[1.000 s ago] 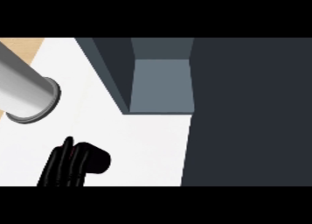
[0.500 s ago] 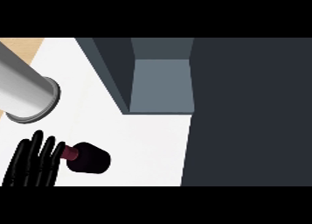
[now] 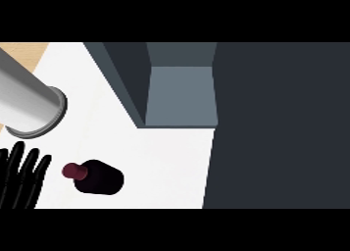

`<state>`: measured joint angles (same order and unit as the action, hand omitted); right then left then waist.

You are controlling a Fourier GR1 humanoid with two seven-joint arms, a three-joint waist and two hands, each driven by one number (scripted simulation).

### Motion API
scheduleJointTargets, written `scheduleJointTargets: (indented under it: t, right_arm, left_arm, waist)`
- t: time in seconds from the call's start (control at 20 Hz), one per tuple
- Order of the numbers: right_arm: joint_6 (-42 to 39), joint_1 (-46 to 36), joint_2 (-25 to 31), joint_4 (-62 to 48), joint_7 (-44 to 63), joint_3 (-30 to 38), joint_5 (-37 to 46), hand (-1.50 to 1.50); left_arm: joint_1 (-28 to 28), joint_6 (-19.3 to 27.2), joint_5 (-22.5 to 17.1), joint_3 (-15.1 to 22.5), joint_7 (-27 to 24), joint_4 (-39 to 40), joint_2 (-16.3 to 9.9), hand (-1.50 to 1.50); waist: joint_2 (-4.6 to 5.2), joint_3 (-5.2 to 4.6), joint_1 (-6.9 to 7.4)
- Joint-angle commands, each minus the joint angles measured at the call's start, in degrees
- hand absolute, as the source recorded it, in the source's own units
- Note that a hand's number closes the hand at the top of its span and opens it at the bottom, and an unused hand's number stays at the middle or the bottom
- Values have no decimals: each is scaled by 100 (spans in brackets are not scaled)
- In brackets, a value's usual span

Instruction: Pick up the wine, place it into the cabinet and close the cabinet

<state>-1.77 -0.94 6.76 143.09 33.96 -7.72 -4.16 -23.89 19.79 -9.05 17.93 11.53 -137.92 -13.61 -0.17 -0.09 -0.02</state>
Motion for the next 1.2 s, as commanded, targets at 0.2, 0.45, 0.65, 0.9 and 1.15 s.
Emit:
scheduleJointTargets:
  t: [0.2, 0.45, 0.65, 0.9, 1.15]
  right_arm:
    - [9, 46, 52, 939, 664, 69, -456, -150]
    - [76, -6, -156, 656, 418, -117, -148, -150]
    - [-206, -6, 155, 726, 441, 679, -855, -150]
    - [38, -303, 21, 887, 858, 333, -510, -150]
    - [-144, -105, 9, 766, 629, 329, -442, -150]
  left_arm:
    - [-111, -820, -1030, -624, -707, 902, 137, -150]
    - [-101, -1183, -1093, -723, -1163, 1653, 273, -150]
    - [140, -1237, -1235, -1324, -1392, 2022, 258, -150]
    - [-46, -1850, -1365, -1453, -1941, 2733, 217, -150]
    - [-32, -1904, -1041, -1389, -2305, 3146, 410, -150]
  waist:
    - [0, 3, -15]
    - [7, 5, -7]
    - [10, 10, -28]
    - [4, 4, -8]
    - [7, 8, -5]
